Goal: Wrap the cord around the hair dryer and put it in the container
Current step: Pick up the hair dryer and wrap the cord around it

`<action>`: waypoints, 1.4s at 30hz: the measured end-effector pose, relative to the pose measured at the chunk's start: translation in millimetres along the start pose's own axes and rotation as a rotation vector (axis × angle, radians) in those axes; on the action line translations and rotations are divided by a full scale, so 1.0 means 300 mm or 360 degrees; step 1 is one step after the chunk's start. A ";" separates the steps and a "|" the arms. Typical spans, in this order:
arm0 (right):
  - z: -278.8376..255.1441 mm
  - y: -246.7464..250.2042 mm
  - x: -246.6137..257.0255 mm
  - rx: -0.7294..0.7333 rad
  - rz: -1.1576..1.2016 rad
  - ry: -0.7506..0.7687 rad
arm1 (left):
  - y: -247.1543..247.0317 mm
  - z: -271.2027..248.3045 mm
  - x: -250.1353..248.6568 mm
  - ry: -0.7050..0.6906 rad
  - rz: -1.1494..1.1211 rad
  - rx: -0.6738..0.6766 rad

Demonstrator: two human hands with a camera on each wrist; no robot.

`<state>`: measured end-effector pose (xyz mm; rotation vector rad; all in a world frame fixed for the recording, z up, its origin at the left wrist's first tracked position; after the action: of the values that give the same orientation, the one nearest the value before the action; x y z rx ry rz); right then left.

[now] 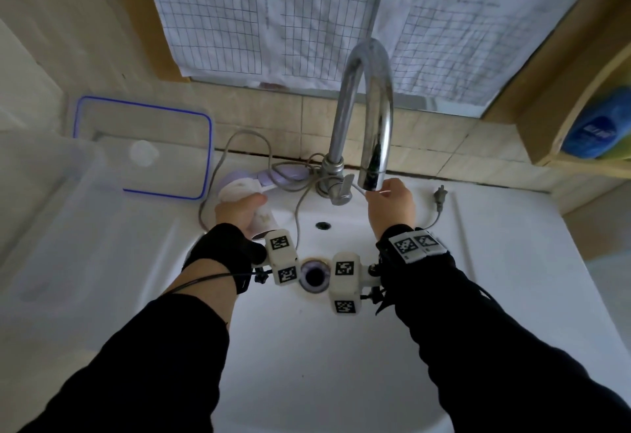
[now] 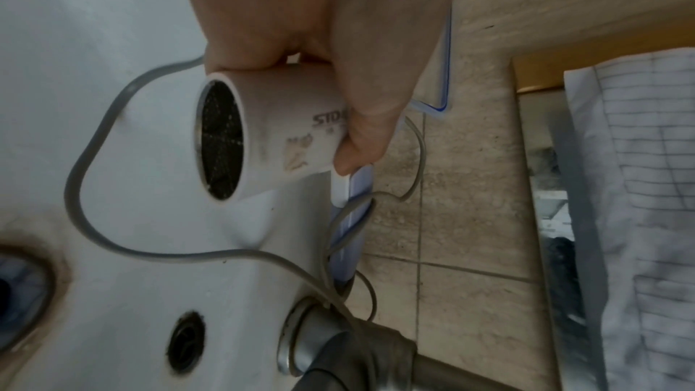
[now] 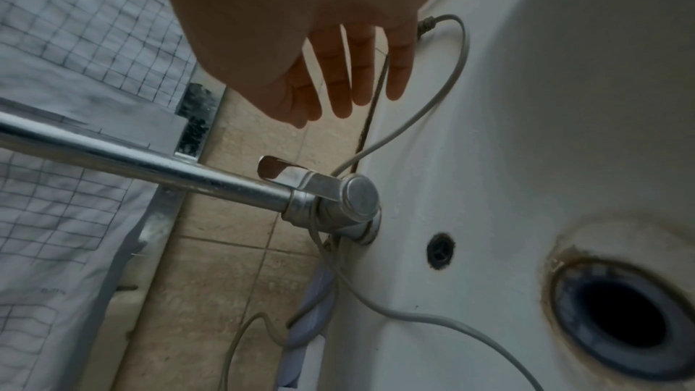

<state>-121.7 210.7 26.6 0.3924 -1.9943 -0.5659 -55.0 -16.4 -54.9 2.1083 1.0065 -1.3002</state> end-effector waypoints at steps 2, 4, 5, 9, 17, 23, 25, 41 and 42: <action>-0.007 -0.004 0.013 -0.0016 -0.0027 0.0031 | 0.001 -0.013 -0.016 -0.0081 0.0000 0.0037; -0.032 -0.016 0.027 -0.0016 -0.0031 0.0058 | 0.015 -0.032 -0.056 -0.0184 0.0035 0.0040; -0.043 -0.020 0.033 -0.0020 -0.0028 0.0060 | 0.022 -0.040 -0.078 -0.0221 0.0040 0.0021; -0.093 -0.034 0.051 -0.0038 -0.0035 0.0060 | 0.077 -0.095 -0.164 -0.0277 0.0073 -0.0055; -0.275 -0.026 0.089 0.0095 -0.0167 0.0178 | 0.281 -0.259 -0.332 -0.0799 0.0790 0.0059; -0.482 -0.103 0.195 0.0278 -0.0067 0.0383 | 0.420 -0.402 -0.530 -0.1288 0.1228 0.0136; -0.557 -0.125 0.261 0.0365 -0.0029 0.0490 | 0.450 -0.445 -0.595 -0.1435 0.1236 0.0159; -0.763 0.039 0.478 0.0131 0.0504 0.0553 | 0.807 -0.603 -0.876 -0.1800 0.0777 0.0369; -0.742 0.059 0.457 0.0081 0.0497 0.0472 | 0.830 -0.603 -0.885 -0.1781 0.0691 0.0385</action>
<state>11.9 107.5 227.1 0.1770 -1.7404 -0.2445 164.5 -135.6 265.8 1.2198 -0.0814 -1.9919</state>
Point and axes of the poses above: each hand's wrist, its own z-axis towards the middle knuckle, its own y-axis out of the back of the hand, x = y × z, the point moved 2 cm from there along z, towards the middle knuckle, and after that the axes turned 13 degrees about -y, right-handed, at the moved point
